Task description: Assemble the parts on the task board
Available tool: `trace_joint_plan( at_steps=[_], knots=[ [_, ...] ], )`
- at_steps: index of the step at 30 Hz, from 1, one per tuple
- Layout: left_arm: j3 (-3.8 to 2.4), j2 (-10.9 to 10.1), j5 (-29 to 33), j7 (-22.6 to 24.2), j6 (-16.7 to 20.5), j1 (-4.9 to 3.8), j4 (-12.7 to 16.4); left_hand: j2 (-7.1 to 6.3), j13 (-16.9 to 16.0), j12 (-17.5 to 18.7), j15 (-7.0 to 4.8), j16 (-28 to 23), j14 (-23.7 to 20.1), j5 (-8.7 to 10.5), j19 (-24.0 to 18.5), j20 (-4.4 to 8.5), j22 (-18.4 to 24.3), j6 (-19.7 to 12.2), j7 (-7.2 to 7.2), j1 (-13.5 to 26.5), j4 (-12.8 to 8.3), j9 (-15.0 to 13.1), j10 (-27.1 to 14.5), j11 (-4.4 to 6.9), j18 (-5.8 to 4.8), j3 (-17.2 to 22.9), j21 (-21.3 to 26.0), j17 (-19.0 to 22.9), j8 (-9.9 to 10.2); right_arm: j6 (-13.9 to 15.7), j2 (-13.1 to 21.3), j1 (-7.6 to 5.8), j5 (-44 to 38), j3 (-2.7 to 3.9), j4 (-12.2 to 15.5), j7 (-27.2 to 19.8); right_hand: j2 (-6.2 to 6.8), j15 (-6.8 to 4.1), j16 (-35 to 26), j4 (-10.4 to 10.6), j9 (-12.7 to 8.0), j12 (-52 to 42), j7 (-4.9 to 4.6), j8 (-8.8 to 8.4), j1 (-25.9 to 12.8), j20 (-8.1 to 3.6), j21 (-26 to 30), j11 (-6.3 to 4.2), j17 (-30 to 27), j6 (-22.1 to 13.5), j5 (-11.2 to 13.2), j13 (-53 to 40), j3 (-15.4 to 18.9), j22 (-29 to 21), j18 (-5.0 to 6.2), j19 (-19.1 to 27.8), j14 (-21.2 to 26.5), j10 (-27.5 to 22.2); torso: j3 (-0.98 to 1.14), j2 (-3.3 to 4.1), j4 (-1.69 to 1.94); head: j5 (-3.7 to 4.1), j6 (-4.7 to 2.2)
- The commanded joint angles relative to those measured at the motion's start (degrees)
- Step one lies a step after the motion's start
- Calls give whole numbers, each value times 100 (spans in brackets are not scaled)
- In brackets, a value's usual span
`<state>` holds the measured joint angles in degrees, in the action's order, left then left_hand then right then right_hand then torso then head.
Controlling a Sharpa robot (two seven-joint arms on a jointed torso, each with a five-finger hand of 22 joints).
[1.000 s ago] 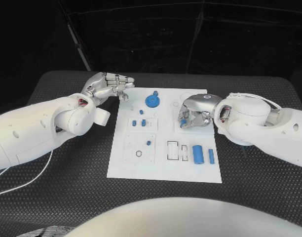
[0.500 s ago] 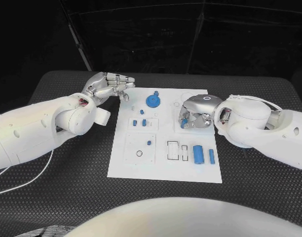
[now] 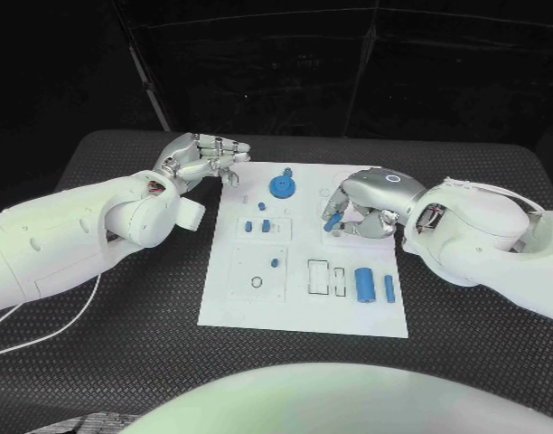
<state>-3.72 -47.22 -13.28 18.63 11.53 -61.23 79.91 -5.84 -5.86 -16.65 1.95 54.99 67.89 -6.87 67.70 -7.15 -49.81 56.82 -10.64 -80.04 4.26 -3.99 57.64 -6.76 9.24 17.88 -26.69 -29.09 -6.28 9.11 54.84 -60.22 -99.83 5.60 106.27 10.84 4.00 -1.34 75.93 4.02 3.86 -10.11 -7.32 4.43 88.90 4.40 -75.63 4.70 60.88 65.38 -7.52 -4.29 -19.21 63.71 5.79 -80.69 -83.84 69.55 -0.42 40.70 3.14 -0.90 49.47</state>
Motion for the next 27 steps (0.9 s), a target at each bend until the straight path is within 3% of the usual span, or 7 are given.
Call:
trace_joint_plan(
  at_steps=[1, 8, 13, 18, 20, 27],
  knots=[
    [-5, 17, 15, 52, -60, -6, -1, 41, -5, -34, -7, -30, -29, -3, -6, -39, 10, -7, 9, 4, -1, -8, -29, 1, 117, -20, 40, 9, -6, 404, -73, -10, 267, 5, 76, -319, 44, -17, 38, -8, 4, 39, -46, -33, -24, 6, -39, -143, 8, 11, -25, -8, -57, 9, -82, -38, -159, 200, 3, 11, 2, -34, -5],
    [-5, 47, 15, 54, -66, -6, -14, 41, -5, -34, -7, -30, -29, -3, -6, -39, 10, -7, 9, 4, -1, -8, -29, 1, 117, -20, 40, 9, -6, 291, -661, -1, 453, -4, -105, -521, 72, -10, 49, -29, 3, 72, -56, -41, -88, 10, -41, -134, 20, 7, -26, -13, -142, 7, -80, -32, -160, 206, -5, 15, 18, -140, 31],
    [-5, 71, 14, 52, -71, -7, -17, 41, -5, -34, -7, -30, -29, -3, -6, -39, 10, -7, 9, 4, -1, -8, -29, 1, 117, -20, 40, 9, -6, 162, -1064, 39, 486, -179, -246, -618, 78, -9, 51, -34, 2, 81, -59, -43, -106, 10, -40, -131, 21, 3, -28, -14, -162, 4, -79, -30, -160, 204, -13, 18, 34, -221, 53],
    [-5, 91, 10, 49, -75, -8, -12, 41, -5, -34, -7, -30, -29, -3, -6, -39, 10, -7, 9, 4, -1, -8, -29, 1, 117, -20, 40, 9, -6, 12, -1362, 85, 494, -343, -389, -652, 85, -5, 51, -43, 0, 100, -65, -50, -135, 12, -40, -125, 19, -9, -30, -15, -196, 3, -79, -26, -159, 197, -12, 21, 2, -298, 53],
    [-5, 102, 6, 48, -78, -9, -9, 41, -5, -34, -7, -30, -29, -3, -6, -39, 10, -7, 9, 4, -1, -8, -29, 1, 117, -20, 40, 9, -6, -42, -1478, 118, 481, -380, -453, -648, 85, -5, 51, -43, 0, 100, -65, -50, -135, 12, -40, -125, 19, -9, -30, -15, -196, 3, -79, -26, -159, 197, -8, 27, -5, -321, 53],
    [-6, 119, 3, 46, -87, -10, -5, 41, -5, -34, -7, -30, -29, -3, -6, -39, 10, -7, 9, 4, -1, -8, -29, 1, 117, -20, 40, 9, -6, -167, -1665, 193, 385, -414, -597, -599, 94, 0, 53, -53, -1, 119, -71, -55, -171, 15, -39, -119, 17, -23, -28, -17, -229, 0, -78, -21, -157, 191, -1, 16, 7, -366, 53]
  ],
)
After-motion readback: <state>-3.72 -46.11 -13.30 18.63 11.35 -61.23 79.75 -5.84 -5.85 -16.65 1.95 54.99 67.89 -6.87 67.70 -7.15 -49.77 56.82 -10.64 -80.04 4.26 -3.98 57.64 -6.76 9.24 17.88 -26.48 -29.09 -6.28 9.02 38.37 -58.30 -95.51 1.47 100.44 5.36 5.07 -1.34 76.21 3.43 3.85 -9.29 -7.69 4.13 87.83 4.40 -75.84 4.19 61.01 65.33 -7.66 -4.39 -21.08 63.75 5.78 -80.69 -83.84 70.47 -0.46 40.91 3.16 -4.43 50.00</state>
